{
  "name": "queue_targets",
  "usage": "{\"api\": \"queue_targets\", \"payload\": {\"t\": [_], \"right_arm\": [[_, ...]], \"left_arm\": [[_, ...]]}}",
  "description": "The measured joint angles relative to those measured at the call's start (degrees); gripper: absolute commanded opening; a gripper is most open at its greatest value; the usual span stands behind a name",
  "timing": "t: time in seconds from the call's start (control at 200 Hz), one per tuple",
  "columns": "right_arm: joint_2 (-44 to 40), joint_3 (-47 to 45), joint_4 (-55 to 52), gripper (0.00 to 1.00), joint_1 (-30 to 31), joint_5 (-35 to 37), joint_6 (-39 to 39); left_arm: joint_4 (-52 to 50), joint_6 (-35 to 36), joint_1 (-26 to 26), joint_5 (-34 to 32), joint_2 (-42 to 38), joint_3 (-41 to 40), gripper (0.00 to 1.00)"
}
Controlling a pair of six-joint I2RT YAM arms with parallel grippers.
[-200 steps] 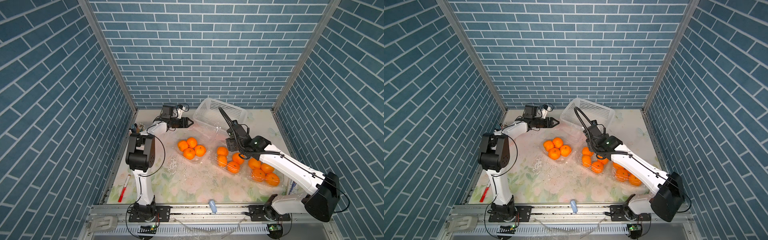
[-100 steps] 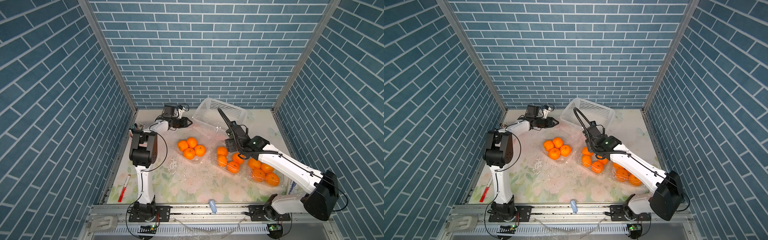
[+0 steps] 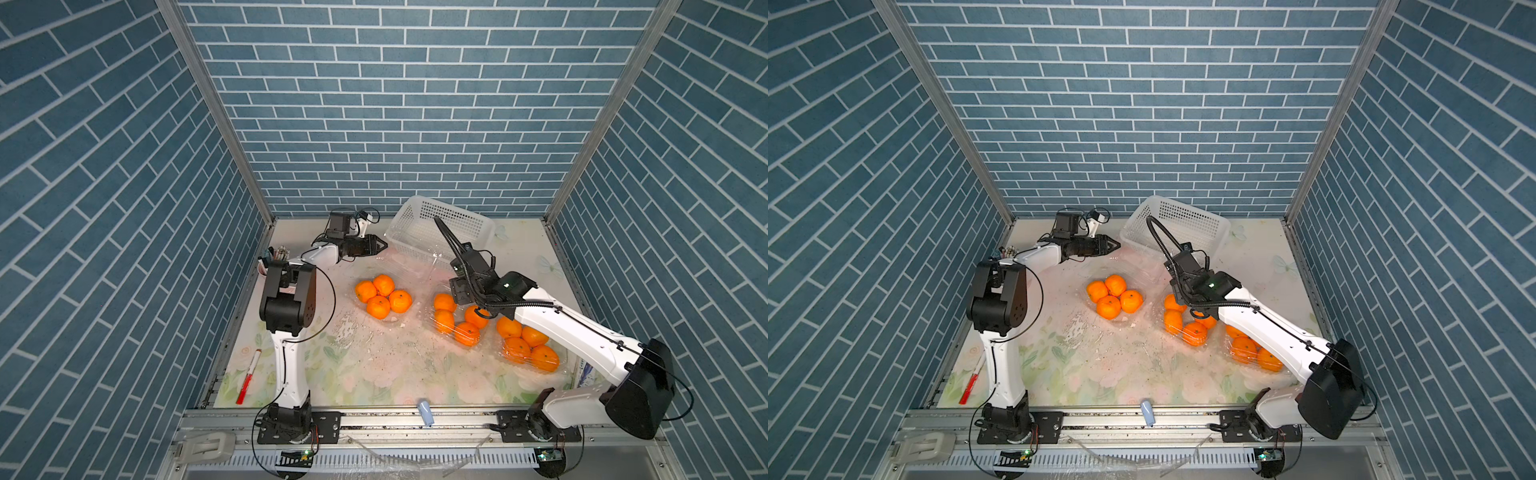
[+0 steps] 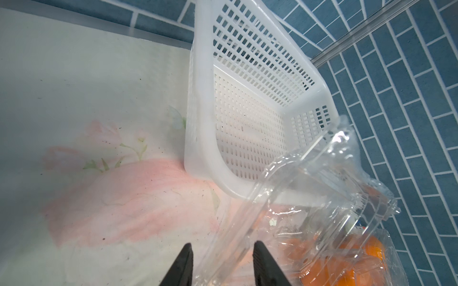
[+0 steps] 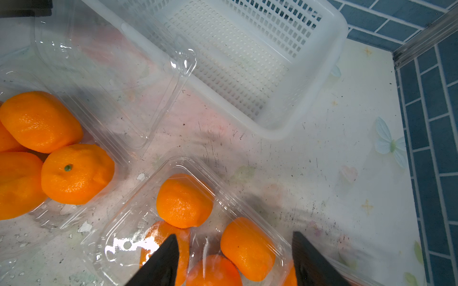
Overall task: Take oranges out of containers
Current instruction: Adjust the packing box at the center of the board.
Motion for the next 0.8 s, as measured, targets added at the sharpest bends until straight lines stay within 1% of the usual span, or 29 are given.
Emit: {"api": "queue_targets", "payload": {"t": [0.125, 0.24, 0.275, 0.34, 0.385, 0.555, 0.69, 0.8], "right_arm": [[0.0, 0.0, 0.0, 0.72, 0.0, 0.0, 0.2], [0.1, 0.0, 0.0, 0.72, 0.0, 0.0, 0.3], [0.2, 0.0, 0.0, 0.72, 0.0, 0.1, 0.3], [0.4, 0.0, 0.0, 0.71, 0.0, 0.2, 0.3], [0.6, 0.0, 0.0, 0.71, 0.0, 0.2, 0.3], [2.1, 0.5, -0.1, 0.7, 0.0, 0.7, 0.0], [3.5, 2.9, 0.1, 0.71, 0.0, 1.1, -0.6], [4.5, 5.2, 0.9, 0.71, 0.0, 1.3, -1.6]], "left_arm": [[-1.9, 2.0, -0.7, -0.7, 0.2, 0.3, 0.24], [-2.2, 2.8, -1.0, -1.0, 0.3, 0.2, 0.21], [-2.1, 2.7, -1.0, -1.0, 0.3, 0.1, 0.17], [-1.4, 2.4, -1.0, -1.0, 0.3, -0.3, 0.05], [-0.7, 2.6, -1.0, -1.2, 0.3, -0.9, 0.0], [1.0, 2.1, -0.9, -3.1, -0.7, -4.8, 0.0], [3.4, 0.4, 0.1, -5.1, -4.8, -10.9, 0.0], [5.0, -1.6, 2.6, -7.2, -8.8, -15.9, 0.0]]}}
